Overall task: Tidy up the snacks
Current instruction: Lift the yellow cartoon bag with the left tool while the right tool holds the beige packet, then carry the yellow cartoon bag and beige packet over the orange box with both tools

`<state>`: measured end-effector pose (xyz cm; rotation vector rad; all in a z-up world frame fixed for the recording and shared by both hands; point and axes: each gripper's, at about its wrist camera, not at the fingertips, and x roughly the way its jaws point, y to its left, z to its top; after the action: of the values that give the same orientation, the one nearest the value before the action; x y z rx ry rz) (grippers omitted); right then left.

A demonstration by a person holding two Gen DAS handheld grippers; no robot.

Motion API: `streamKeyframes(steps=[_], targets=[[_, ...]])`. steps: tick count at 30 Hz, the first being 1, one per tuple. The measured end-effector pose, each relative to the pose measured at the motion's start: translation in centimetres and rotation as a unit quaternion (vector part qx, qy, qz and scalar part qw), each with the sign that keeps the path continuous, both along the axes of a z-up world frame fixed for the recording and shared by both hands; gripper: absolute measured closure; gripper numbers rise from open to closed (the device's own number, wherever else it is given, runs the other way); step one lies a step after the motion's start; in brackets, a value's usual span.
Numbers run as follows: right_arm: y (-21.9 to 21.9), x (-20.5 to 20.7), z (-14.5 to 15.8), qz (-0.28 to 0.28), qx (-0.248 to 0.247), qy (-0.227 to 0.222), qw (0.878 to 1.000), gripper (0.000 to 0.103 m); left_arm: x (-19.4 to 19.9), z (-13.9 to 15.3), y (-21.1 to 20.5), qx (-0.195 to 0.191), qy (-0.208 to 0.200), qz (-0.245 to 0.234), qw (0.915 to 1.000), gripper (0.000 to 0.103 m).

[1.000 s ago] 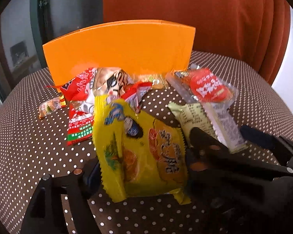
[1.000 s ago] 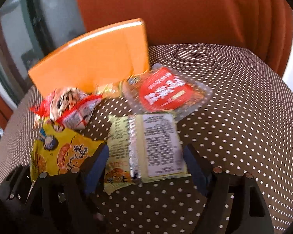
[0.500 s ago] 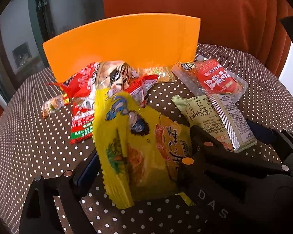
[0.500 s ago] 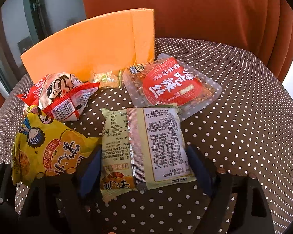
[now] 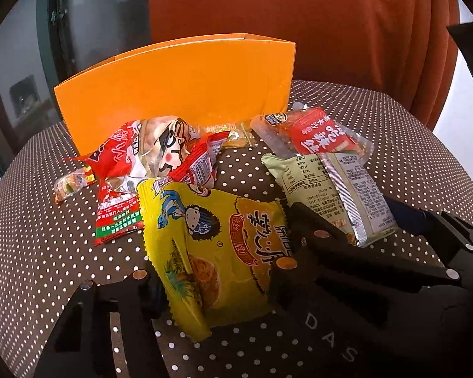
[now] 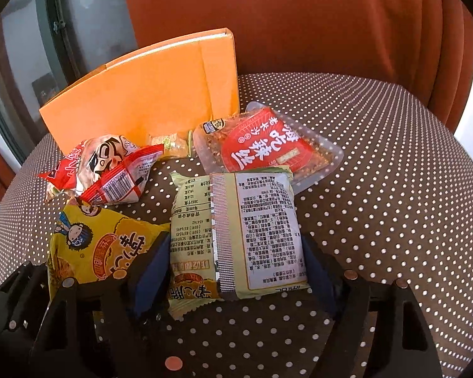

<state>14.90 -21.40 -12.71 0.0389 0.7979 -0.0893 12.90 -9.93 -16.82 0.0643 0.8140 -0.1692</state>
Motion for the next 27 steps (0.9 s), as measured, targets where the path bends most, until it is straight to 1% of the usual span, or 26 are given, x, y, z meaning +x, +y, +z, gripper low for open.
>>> streamKeyframes(steps=[5,11,19,27], targets=[[0.5,-0.9,0.8,-0.001,0.004,-0.007,1.0,0.022,-1.5,1.1,0.4,0.0,-0.016,-0.003,0.9999,0.039],[1.2,-2.5,2.5,-0.001,0.001,-0.028,1.0,0.022,-3.2,3.0,1.1,-0.002,-0.042,-0.002,0.9991,0.039],[2.7,-4.7,5.9,0.006,-0.005,-0.067,0.998,0.022,-4.8,6.1,2.1,-0.008,-0.079,0.012,0.9968,0.039],[4.3,-6.6,9.6,0.018,-0.01,-0.109,0.994,0.022,-6.4,9.8,3.1,-0.01,-0.122,0.018,0.9924,0.039]])
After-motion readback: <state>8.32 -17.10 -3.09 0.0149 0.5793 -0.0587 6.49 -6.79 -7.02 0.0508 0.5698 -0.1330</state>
